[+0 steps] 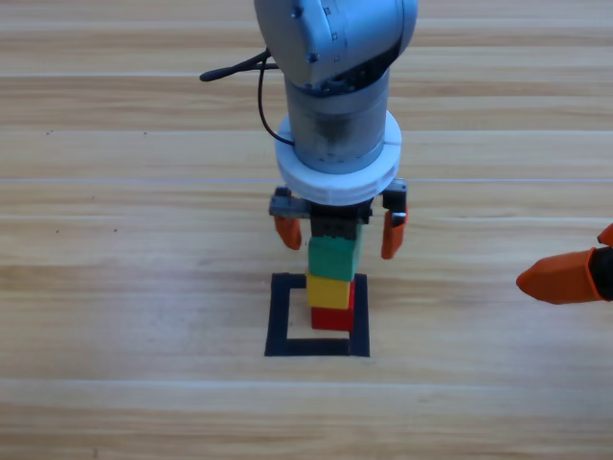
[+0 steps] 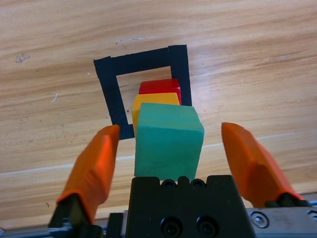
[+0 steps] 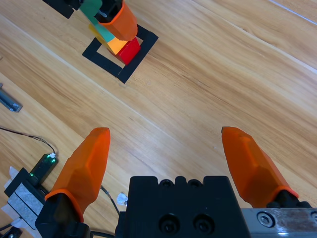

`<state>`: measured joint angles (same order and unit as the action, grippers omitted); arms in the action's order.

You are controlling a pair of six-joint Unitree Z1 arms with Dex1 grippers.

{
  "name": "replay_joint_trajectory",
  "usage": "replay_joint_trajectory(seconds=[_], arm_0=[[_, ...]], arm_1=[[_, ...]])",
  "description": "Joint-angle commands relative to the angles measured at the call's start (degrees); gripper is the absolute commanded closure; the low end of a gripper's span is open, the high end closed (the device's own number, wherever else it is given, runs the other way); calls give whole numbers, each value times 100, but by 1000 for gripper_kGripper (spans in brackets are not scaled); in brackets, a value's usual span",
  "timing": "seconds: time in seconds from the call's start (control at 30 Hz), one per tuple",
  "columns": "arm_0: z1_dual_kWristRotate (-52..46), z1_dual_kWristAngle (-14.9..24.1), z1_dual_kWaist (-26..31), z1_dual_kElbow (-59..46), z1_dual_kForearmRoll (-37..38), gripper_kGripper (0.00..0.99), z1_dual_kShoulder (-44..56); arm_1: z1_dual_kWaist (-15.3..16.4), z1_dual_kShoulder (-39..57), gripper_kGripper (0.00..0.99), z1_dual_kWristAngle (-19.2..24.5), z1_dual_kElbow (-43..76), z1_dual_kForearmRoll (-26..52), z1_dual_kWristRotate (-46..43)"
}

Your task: Stack the blocks in the rectangular block: red at the bottom, yellow in the middle, green on top

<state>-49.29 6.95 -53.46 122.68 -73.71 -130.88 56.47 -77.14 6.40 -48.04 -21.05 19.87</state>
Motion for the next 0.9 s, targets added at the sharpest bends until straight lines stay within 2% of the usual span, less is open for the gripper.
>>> replay_joint_trajectory(seconds=[0.03,0.27,0.43,0.47,0.57,0.7,0.8,0.9], arm_0=[[-46,61,-173,-42,32,122,-210],[-63,202,-165,142,6,116,-60],[-441,958,-253,265,-91,51,880],[-564,1265,-393,45,-91,39,1285],[-846,1828,-815,-614,-12,1,1970],[-1303,2566,-1712,-1440,76,0,2682],[-1566,2856,-2239,-2758,718,0,3420],[-1470,2900,-2406,-4085,1641,0,4009]], arm_1=[[-92,59,0,-42,181,-13,34],[-92,59,0,-51,181,-13,34],[-92,68,0,-42,181,-13,26],[-92,68,0,-42,172,-13,26],[-92,50,0,-16,172,-13,17],[-92,-2,0,72,155,-4,8],[-92,-55,0,107,137,4,8],[-92,-73,0,151,137,22,8]])
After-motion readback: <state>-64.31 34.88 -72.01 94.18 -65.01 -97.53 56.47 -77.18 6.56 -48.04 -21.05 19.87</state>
